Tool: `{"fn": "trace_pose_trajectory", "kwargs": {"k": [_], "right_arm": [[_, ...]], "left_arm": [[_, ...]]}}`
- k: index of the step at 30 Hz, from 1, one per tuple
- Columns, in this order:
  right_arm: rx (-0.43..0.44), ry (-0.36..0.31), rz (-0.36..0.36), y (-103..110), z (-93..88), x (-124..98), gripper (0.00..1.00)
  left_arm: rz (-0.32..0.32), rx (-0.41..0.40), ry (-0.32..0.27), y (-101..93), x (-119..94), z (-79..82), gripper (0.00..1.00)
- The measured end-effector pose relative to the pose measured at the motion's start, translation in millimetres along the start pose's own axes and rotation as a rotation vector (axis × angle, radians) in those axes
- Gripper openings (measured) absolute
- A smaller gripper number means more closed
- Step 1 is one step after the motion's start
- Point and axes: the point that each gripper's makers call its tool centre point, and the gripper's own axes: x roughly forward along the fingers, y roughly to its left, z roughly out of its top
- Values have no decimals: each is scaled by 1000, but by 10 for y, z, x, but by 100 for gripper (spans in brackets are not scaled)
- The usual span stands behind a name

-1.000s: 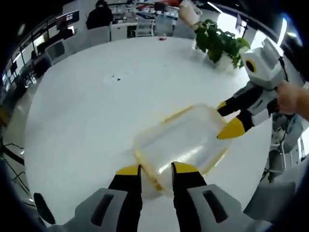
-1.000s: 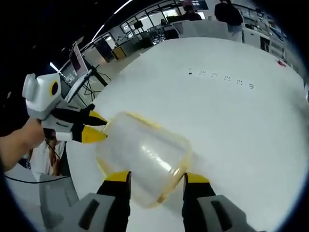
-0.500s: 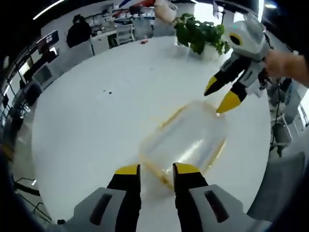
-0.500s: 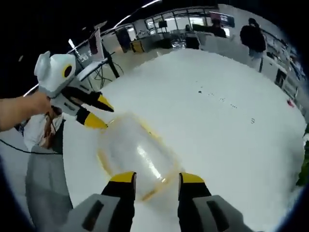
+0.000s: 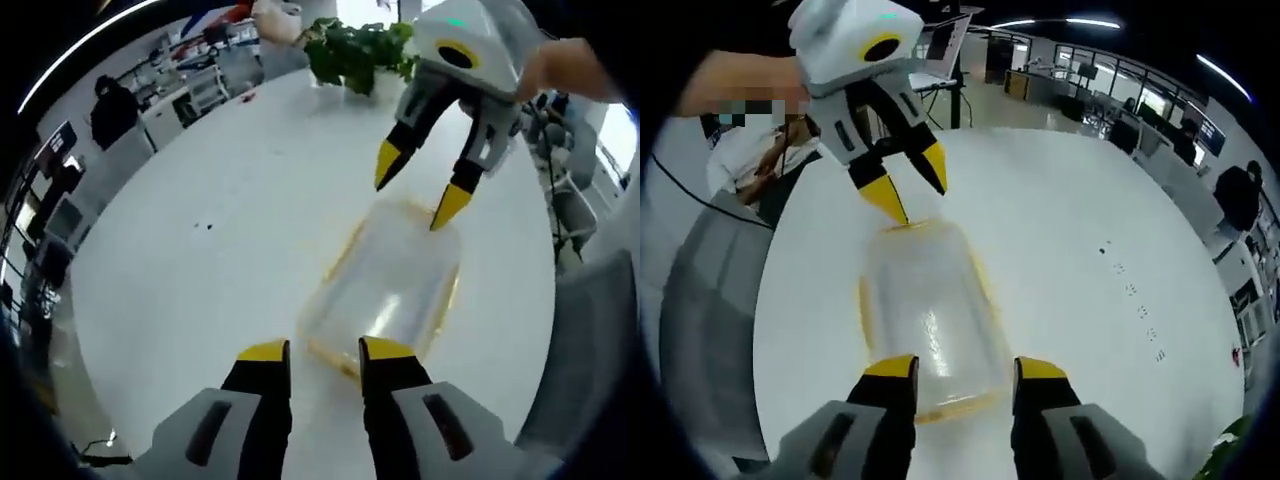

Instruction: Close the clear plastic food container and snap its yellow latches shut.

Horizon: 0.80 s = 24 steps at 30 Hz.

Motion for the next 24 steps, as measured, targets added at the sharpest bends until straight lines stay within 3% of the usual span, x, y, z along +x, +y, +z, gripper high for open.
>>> {"fn": "trace_pose_trajectory", "kwargs": {"k": [5, 9, 13, 21, 24], "right_arm": [[-35, 19, 19, 24, -7, 14, 33], [-69, 36, 47, 61, -20, 26, 33], [-91, 47, 66, 88, -29, 28, 33], [-150, 65, 91, 105, -41, 43, 31], [-144, 65, 112, 125, -16, 56, 33]], "left_arm": [[-18, 23, 8, -27, 26, 14, 23], [-39, 87, 20, -75, 62, 29, 24], [-52, 86, 5, -86, 74, 90, 24], [-89, 173, 10, -162, 90, 166, 25], [-95, 247, 30, -173, 108, 166, 26]]}}
